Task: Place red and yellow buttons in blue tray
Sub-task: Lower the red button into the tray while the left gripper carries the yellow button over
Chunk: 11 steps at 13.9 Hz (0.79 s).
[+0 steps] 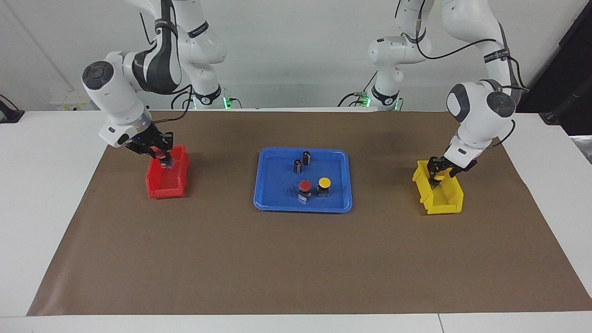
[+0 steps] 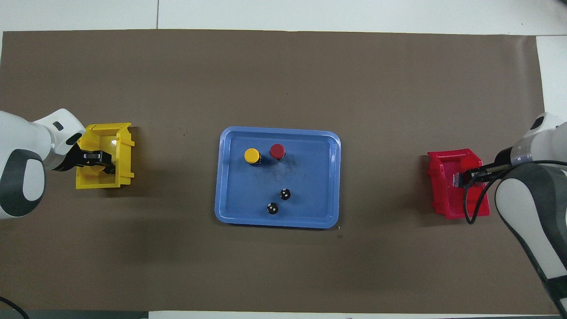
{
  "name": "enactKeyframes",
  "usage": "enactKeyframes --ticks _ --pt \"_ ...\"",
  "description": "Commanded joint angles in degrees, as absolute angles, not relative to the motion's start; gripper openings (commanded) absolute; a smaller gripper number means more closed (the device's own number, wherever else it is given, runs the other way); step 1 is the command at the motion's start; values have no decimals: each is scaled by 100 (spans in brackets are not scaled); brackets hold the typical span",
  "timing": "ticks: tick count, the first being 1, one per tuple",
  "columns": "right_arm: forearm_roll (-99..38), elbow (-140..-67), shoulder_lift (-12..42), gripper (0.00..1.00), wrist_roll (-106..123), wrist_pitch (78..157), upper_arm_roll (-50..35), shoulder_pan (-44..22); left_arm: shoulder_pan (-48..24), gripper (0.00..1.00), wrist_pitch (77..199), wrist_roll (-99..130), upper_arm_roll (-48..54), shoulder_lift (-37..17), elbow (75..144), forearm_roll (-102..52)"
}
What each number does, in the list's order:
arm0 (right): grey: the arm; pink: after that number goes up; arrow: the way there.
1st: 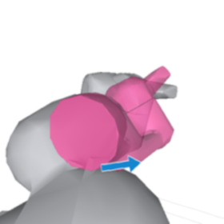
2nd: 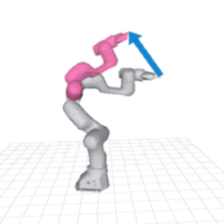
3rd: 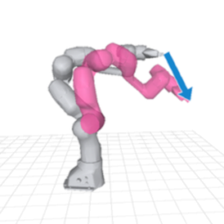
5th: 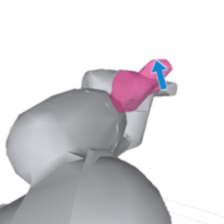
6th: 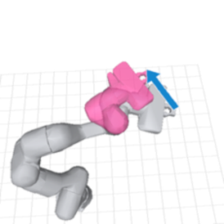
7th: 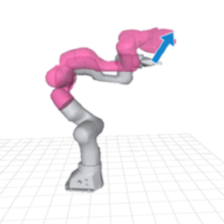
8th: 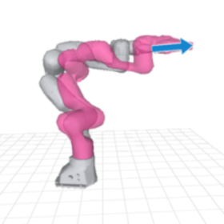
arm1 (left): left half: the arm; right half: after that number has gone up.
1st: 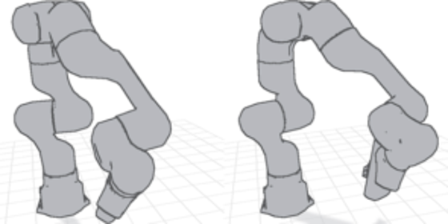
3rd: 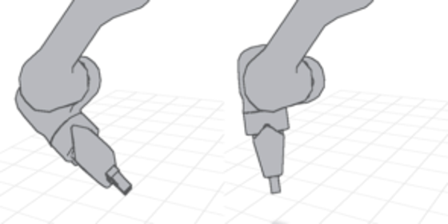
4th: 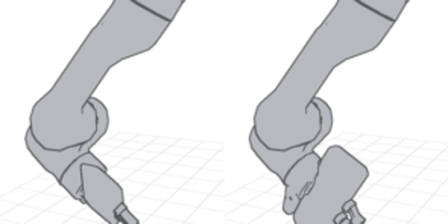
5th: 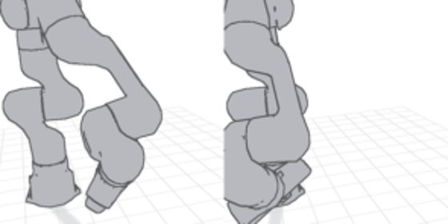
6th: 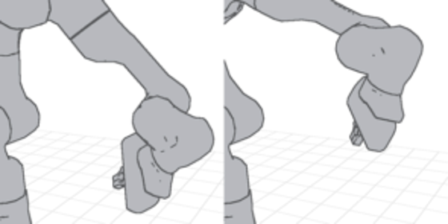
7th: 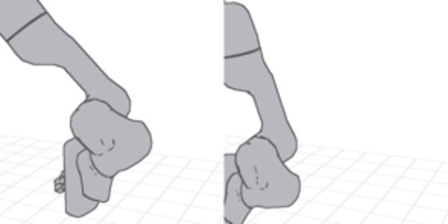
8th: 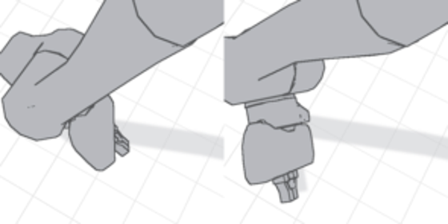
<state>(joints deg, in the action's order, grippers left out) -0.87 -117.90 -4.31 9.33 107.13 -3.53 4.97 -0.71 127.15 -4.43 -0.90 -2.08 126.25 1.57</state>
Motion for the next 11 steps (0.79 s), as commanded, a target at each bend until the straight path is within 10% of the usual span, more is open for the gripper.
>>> enactKeyframes --ticks 1,3,5,11 --pt "-114 -10612 254 26 -163 10231 -396 -409 -44 72 12955 -457 -44 -53 12858 264" --pt "-114 -10110 491 26 -1094 10256 -396 -1008 -44 54 12964 -457 -44 -53 12858 264" --pt "-123 -9854 807 26 -1921 10589 -404 -1562 -26 3 12981 -466 -44 -62 12850 264" --pt "-79 -9914 1765 26 -3419 11978 -396 -2584 -61 1 11633 -431 -53 -114 11712 264"
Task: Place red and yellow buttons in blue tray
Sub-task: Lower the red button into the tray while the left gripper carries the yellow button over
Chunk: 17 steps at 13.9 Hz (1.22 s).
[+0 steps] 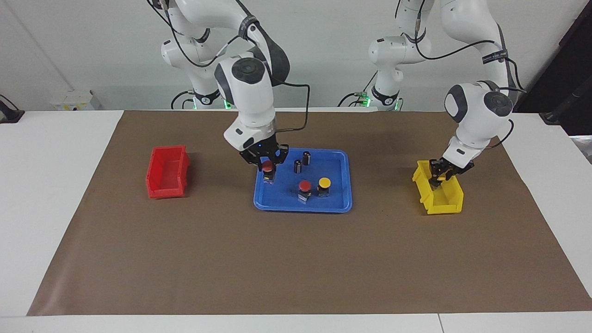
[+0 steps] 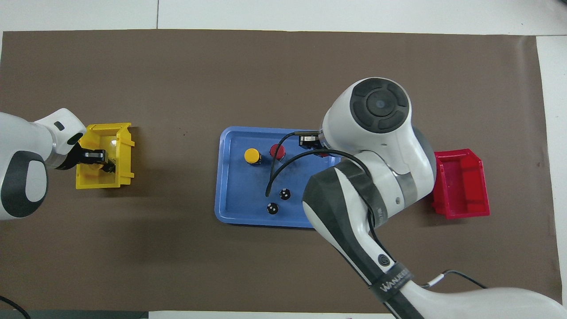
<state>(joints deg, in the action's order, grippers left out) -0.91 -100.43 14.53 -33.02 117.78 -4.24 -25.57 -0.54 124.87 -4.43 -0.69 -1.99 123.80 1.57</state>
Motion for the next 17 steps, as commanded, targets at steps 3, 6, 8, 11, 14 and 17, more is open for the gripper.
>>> enactKeyframes --ticks 3,6,8,11,14,17 --pt "-70 -10194 1750 26 -3410 12032 -396 -2575 -88 1 10453 -274 -18 -114 10568 255" --pt "-44 -10511 1784 27 -3410 12348 -396 -2549 -973 1 11317 1043 18 -272 10722 220" --pt "-26 -10634 1793 29 -3393 12454 -396 -2531 -1719 1 11522 1588 18 -465 10705 37" --pt "-18 -10889 1767 52 -3340 12699 -387 -2488 -2538 1 11952 2134 18 -746 10731 -299" --pt "17 -10697 1732 100 -3349 12490 -352 -2452 -2979 1 12409 2566 18 -1036 10871 -308" --pt "35 -10276 1478 100 -3331 11937 -351 -2137 -3146 1 12866 2724 18 -1151 11187 -308"
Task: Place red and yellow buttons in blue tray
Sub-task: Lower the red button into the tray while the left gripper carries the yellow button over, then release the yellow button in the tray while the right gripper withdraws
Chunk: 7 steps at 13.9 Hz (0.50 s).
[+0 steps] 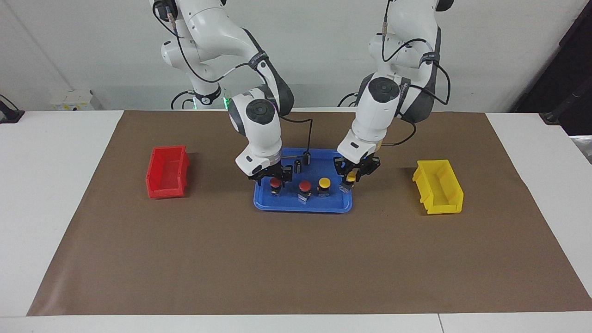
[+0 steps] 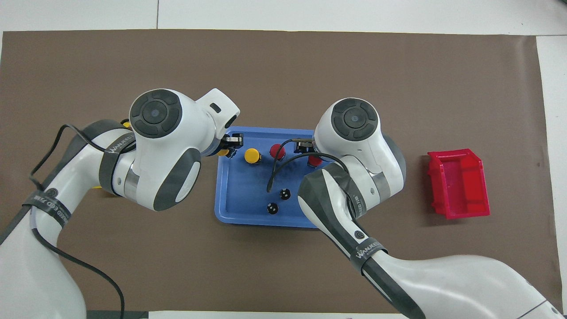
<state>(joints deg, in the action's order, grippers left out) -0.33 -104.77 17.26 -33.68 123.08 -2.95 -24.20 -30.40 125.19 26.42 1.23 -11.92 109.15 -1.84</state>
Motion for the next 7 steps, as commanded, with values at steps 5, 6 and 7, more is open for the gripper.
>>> enactKeyframes --ticks 5,6,7 --pt "26 -9486 1011 100 -3322 10559 -343 -1671 -3252 1 13095 2839 18 -1195 11460 -308" --pt "26 -9275 1002 100 -3218 10269 -325 -1557 -3252 4 13122 2830 18 -1195 11487 -308" --pt "-26 -9081 958 100 -2938 9987 -334 -1329 -3243 24 13096 2821 18 -1195 11487 -308"
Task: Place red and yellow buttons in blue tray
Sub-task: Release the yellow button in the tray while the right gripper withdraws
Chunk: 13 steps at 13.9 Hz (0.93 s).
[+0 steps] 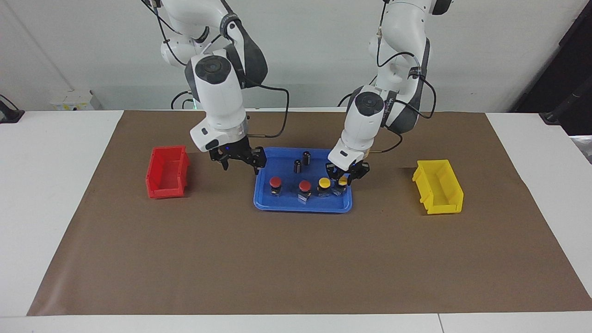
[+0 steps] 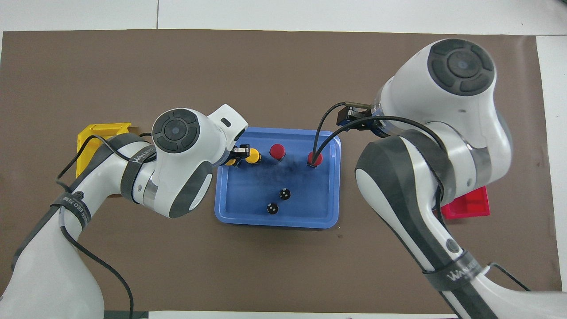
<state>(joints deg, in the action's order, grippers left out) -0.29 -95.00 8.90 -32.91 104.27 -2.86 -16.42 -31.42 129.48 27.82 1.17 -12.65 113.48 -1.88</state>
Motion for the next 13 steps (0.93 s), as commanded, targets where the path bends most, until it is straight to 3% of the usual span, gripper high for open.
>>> enactKeyframes --ticks 1,2,4,10,11,12,13 --pt "-61 -8975 888 100 -2709 9793 -343 -1127 -3243 43 13070 2821 18 -1195 11470 -308" --pt "-70 -8939 775 100 -2490 9669 -343 -934 -3243 57 13069 2830 18 -1195 11461 -308" --pt "-79 -8939 546 100 -1936 9327 -343 -485 -3243 65 13034 2839 9 -1195 11426 -308" --pt "-27 -8455 404 100 32 8367 -273 703 -3121 70 12185 2769 -61 -977 10927 -308" --pt "-9 -8490 387 100 235 8350 119 607 -2929 78 11642 2751 -62 -932 10638 -264" --pt "-17 -8542 361 100 403 8332 471 415 -2822 93 10967 2673 -62 -932 10287 -185" --pt "-9 -8604 317 100 596 8349 649 378 -2778 100 10438 2541 -70 -932 10022 -37"
